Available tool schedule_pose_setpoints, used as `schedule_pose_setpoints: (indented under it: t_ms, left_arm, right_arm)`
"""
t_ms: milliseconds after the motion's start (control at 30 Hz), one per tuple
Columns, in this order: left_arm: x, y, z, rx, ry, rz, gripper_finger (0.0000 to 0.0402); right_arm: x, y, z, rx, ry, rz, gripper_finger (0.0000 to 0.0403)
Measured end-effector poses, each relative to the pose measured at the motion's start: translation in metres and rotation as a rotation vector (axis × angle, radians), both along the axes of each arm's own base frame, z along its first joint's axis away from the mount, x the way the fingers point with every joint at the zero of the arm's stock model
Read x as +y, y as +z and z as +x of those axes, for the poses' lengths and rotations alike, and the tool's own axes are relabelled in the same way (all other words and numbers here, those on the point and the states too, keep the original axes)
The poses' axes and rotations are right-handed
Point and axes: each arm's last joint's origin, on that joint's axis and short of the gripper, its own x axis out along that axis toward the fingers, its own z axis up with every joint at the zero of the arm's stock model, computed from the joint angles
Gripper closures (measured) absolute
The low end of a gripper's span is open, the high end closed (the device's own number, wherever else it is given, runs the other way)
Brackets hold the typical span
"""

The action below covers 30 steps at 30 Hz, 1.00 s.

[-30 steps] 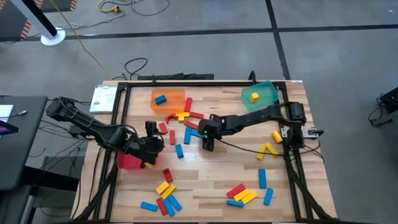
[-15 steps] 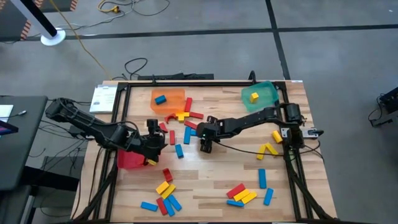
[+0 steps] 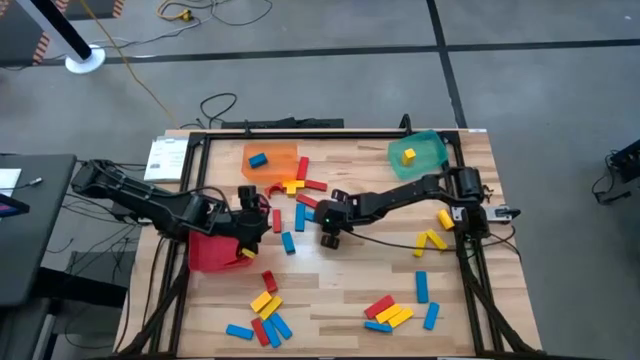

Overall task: Sort blocks
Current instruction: Put the blue block into the orange bin

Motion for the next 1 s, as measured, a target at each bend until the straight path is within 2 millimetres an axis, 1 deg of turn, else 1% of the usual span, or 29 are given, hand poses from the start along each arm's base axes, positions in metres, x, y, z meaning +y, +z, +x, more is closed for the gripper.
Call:
schedule_pose_setpoints:
  t_ms: [67,133,267,367,500,600,700,767,933,1000]
  left_arm:
    - [0.002,0.000,0.001,0.003,-0.008,-0.012,0.0143]
    - [0.004,0.000,0.002,0.003,-0.018,-0.018,0.0143]
    - [0.006,0.001,0.007,-0.028,-0.055,-0.028,0.0143]
    - [0.009,-0.005,0.011,-0.071,-0.089,-0.026,0.0143]
    - [0.015,-0.010,0.019,-0.213,-0.107,-0.018,0.0143]
    - [0.022,-0.008,0.022,-0.310,-0.124,-0.012,0.0143]
    - [0.029,-0.003,0.021,-0.404,-0.130,0.003,0.0143]
    - [0.035,0.003,0.021,-0.497,-0.146,0.004,0.0143]
    - [0.046,0.019,0.013,-0.704,-0.231,-0.023,0.0143]
    - [0.050,0.022,0.009,-0.790,-0.268,-0.049,0.0143]
  right_arm:
    - [0.002,0.005,-0.001,-0.005,0.007,0.001,0.0307]
    - [0.005,0.010,-0.004,-0.001,0.020,-0.001,0.0320]
    - [0.008,0.027,-0.005,-0.060,0.033,0.002,0.0322]
    - [0.010,0.040,-0.006,-0.103,0.042,0.000,0.0320]
    - [0.013,0.064,-0.006,-0.199,0.070,-0.016,0.0320]
    - [0.015,0.082,-0.009,-0.266,0.096,-0.032,0.0320]
    - [0.017,0.101,-0.015,-0.318,0.123,-0.051,0.0320]
    - [0.017,0.115,-0.019,-0.356,0.141,-0.069,0.0320]
    - [0.015,0.146,-0.031,-0.448,0.159,-0.109,0.0320]
    - [0.015,0.158,-0.035,-0.499,0.165,-0.128,0.0320]
